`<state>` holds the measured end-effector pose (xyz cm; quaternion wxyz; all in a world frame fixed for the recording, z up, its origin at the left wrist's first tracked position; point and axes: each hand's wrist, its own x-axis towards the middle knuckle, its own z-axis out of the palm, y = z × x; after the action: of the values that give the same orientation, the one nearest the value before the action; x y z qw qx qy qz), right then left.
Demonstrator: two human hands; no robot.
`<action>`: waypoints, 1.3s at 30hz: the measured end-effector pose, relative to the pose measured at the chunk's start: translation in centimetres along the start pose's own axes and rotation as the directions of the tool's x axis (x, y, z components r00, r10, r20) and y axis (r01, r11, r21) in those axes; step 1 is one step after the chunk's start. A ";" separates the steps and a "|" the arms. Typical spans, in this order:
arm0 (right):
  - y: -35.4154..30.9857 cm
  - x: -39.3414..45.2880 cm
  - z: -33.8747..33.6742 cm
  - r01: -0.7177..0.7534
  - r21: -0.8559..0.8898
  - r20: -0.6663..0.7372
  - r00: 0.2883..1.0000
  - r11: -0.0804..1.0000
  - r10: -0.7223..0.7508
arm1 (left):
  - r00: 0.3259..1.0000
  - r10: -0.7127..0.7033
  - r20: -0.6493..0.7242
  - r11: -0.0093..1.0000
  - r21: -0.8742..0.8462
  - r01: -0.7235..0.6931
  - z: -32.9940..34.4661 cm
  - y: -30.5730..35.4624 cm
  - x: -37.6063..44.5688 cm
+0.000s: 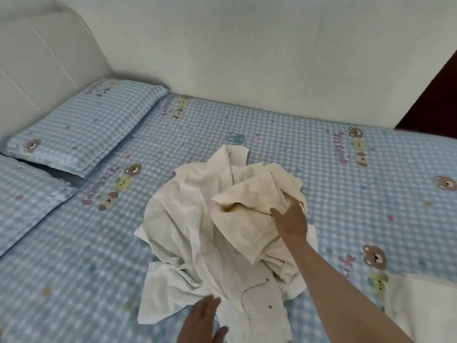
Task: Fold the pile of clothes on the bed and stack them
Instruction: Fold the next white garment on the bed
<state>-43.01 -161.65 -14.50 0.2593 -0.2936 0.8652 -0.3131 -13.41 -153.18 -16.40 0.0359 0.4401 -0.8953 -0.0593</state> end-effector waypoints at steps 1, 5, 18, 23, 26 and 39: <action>-0.2 1.0 0.3 -0.004 -0.018 0.000 1.000 1.000 0.004 | 0.987 0.057 0.152 0.997 -0.057 -0.049 -0.5 1.4 2.3; -1.8 4.1 0.6 0.062 0.048 -0.056 0.997 0.997 -0.059 | 0.977 0.173 0.126 0.985 -0.018 -0.172 1.4 4.9 10.6; -3.4 3.2 -6.7 -0.019 0.130 -0.292 0.955 0.991 0.057 | 0.996 -0.093 -0.004 0.705 -0.706 0.063 -1.9 -2.5 14.2; -6.3 -5.3 -16.6 0.071 0.315 -0.186 0.982 0.946 -0.012 | 0.998 -0.032 0.053 0.430 -0.901 0.062 -13.1 -6.0 13.6; -9.4 -12.0 -22.1 0.080 0.408 -0.070 0.996 0.909 -0.056 | 0.999 0.028 0.042 0.449 -0.893 0.025 -20.1 -5.4 11.4; -25.3 -34.3 -38.4 0.522 0.038 -0.366 0.801 0.852 -0.474 | 0.849 -0.130 -0.512 0.430 -0.800 -0.417 -50.6 -5.1 2.2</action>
<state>-34.77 -139.67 37.87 0.0325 -0.4333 0.7652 -0.4750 -4.85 -161.76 33.04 0.4986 0.2708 -0.7191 -0.4011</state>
